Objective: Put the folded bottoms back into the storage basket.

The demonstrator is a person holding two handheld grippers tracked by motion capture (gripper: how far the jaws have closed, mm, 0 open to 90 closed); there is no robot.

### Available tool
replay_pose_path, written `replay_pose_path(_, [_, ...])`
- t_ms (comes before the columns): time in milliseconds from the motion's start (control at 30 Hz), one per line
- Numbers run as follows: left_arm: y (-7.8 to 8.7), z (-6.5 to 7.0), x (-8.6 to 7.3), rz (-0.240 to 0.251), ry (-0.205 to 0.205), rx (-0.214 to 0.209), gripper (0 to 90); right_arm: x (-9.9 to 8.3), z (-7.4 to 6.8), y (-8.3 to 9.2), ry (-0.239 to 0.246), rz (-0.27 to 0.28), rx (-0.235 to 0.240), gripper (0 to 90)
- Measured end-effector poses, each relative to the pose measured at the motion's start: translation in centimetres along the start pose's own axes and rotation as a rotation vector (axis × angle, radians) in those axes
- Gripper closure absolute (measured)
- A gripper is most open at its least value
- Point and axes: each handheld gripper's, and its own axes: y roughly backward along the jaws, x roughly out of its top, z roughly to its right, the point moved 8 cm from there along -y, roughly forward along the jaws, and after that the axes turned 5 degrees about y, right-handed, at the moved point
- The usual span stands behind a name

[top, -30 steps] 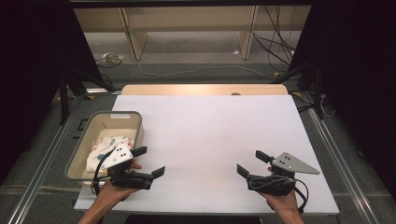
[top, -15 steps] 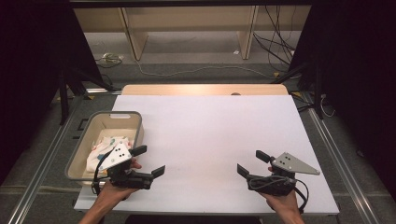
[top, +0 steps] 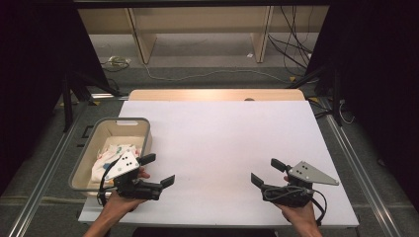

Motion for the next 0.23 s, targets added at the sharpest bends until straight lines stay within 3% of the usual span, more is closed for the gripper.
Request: replay_pose_path(233, [-0.06,0.01,-0.01,-0.001,0.002,-0.003,2.4,-0.01,0.0,0.0,0.001,-0.001,-0.001,15.7])
